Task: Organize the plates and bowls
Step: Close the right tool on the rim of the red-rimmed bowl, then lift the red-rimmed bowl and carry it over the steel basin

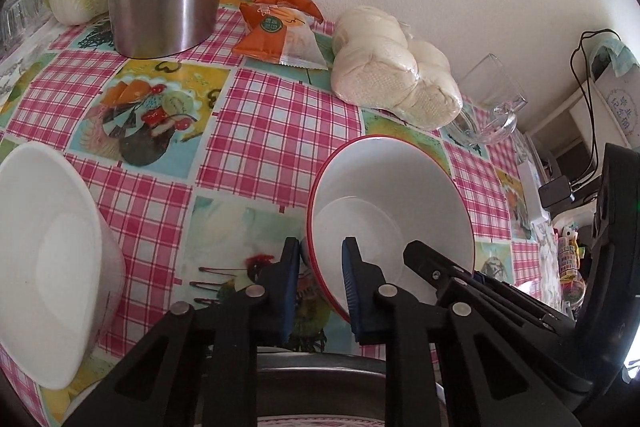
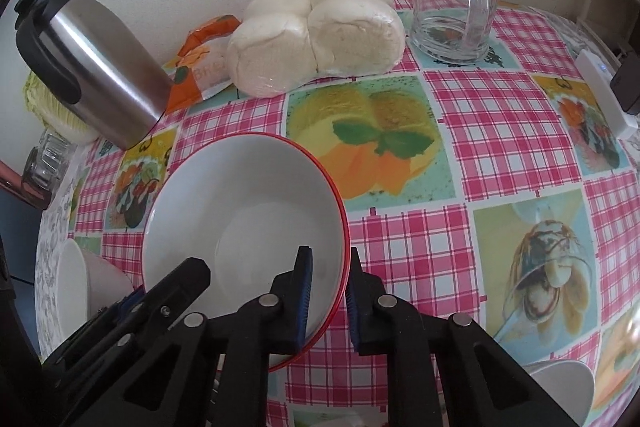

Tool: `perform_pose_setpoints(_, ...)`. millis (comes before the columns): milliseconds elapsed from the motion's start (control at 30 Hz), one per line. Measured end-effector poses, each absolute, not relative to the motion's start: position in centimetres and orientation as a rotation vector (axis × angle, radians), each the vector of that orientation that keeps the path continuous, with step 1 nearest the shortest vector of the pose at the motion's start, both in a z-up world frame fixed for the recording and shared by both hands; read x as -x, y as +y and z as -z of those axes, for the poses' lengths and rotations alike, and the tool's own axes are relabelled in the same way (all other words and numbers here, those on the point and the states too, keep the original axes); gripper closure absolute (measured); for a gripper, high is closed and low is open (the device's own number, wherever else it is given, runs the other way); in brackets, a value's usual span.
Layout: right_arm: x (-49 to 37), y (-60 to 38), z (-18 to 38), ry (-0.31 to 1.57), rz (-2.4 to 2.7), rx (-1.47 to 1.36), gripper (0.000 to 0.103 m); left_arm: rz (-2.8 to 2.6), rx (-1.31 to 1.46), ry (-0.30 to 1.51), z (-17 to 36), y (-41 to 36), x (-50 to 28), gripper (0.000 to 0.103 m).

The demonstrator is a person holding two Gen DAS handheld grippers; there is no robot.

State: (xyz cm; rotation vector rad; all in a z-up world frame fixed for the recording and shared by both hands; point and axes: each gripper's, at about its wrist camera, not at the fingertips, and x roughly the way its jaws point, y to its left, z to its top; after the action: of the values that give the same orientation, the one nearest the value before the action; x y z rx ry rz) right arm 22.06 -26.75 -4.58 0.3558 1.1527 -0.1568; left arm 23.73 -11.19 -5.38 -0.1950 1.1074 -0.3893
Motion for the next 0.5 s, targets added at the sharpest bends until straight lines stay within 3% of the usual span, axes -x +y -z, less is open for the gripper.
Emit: perform_pose_setpoints(500,-19.9,-26.9,-0.6,1.026,0.164,-0.36,0.086,0.417,0.193,0.97,0.0,-10.9,-21.3,0.082)
